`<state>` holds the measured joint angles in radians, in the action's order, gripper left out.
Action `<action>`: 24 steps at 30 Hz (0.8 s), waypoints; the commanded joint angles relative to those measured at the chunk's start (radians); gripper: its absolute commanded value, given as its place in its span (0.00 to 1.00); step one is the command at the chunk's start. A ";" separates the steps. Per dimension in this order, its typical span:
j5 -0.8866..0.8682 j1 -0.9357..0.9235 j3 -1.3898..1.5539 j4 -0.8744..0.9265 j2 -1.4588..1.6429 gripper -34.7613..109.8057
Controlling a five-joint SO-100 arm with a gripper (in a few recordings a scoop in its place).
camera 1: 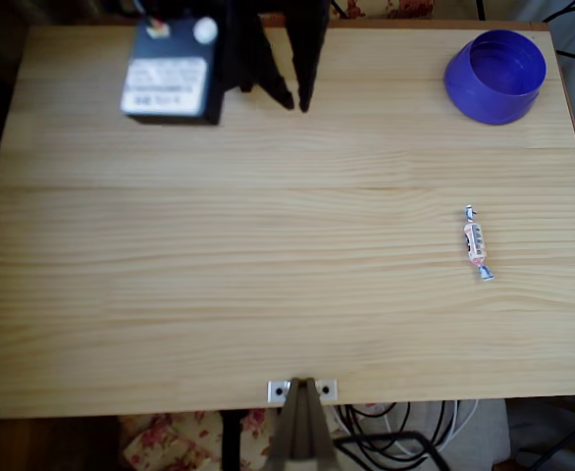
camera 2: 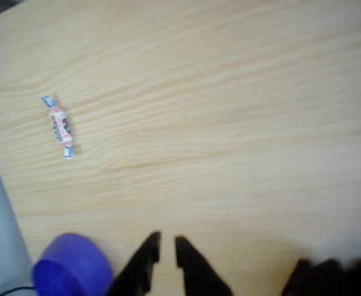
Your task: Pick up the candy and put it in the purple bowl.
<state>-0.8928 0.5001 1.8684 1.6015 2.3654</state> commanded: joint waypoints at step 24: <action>-0.143 0.296 -0.451 0.095 -0.425 0.30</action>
<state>-1.0063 0.7670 1.4281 1.7365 1.9558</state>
